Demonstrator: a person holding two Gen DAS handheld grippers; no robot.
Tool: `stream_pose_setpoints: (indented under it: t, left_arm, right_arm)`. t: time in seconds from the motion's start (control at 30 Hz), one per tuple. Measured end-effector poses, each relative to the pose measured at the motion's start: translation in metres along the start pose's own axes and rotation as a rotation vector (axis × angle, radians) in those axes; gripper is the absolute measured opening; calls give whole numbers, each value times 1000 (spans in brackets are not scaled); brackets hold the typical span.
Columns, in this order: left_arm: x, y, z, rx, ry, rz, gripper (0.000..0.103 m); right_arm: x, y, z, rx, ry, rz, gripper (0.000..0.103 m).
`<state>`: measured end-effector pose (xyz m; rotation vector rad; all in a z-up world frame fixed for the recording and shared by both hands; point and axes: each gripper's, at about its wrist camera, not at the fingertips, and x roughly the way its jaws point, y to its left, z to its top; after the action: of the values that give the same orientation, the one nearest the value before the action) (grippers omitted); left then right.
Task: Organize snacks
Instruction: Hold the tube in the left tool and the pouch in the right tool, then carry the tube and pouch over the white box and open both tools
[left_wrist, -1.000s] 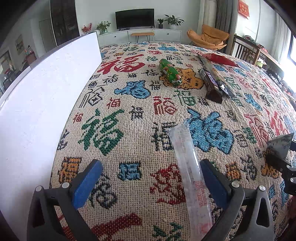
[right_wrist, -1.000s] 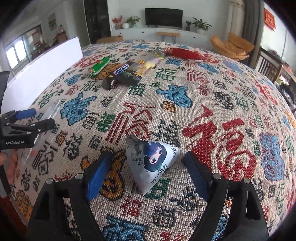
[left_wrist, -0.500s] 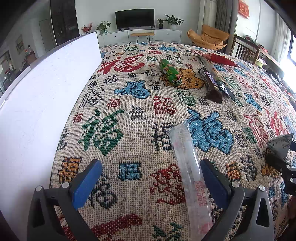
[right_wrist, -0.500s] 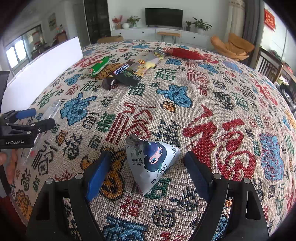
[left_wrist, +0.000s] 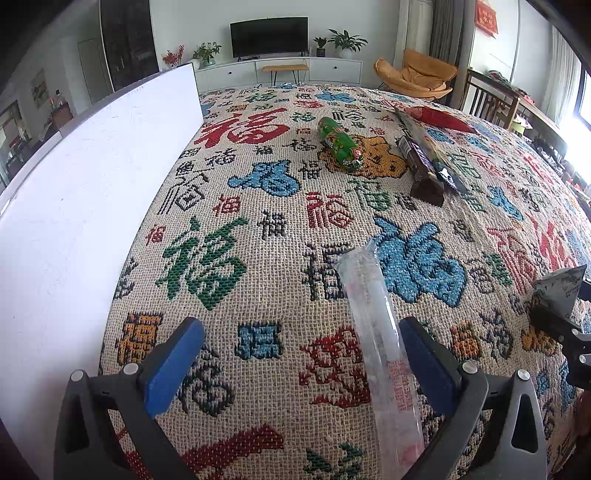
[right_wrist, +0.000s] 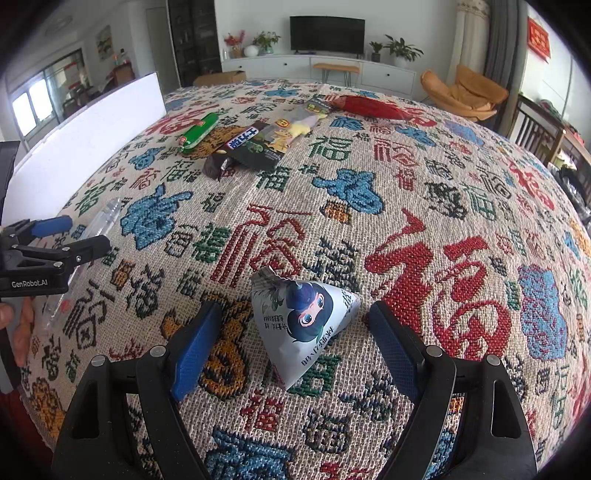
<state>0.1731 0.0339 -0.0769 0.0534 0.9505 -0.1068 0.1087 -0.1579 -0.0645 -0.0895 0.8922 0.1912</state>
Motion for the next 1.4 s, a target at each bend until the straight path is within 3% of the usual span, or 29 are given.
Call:
stream_pose_setpoints:
  t: [0.53,0.63,0.7,0.77,0.83,0.93,0.97,1.07,1.13,1.17,1.2,1.23,1.37,1.4]
  left_arm:
    - [0,1,2,5,14,-14,103]
    - [-3,6,7,33,91,-109,102]
    - [-13,12,6,-15,94,-213,102]
    - [-17,10,5,-39,92,-242,99]
    - [-16,-1,3,-9,125,-218,84]
    - [-18,-33,-5,149,141,-70,68]
    - [-22,-38,-8,170,125,-70,62]
    - [-28,-43,-14,159,109,-108,24]
    - [-29,-38,-16,138,96,-128,17]
    - [-31,-33,-17,113,91,-151,17]
    - [-34,-28,-20,84,84,-175,17]
    - [-39,-20,-21,51,73,-209,17]
    - [-68,7,-22,-81,32,-364,17]
    - [-79,12,-20,-103,8,-393,17]
  right_arm:
    - [-1,-1,0,6,-3,9,85]
    - [-9,-15,-4,67,-35,90,84]
    - [-16,-34,-9,177,-46,173,84]
    - [-20,-49,-10,267,-15,214,84]
    - [-22,-54,-6,277,16,204,84]
    - [-28,-50,9,233,47,176,84]
    - [-27,-47,14,219,69,179,84]
    - [-19,-32,24,145,137,185,82]
    - [-7,-17,25,52,190,129,80]
    - [-2,-14,22,30,224,89,49]
    - [-2,-13,20,24,234,28,27]
    - [-7,-18,20,54,225,18,19]
    - [-36,-31,20,160,171,75,14]
    - [-43,-29,21,162,159,83,5]
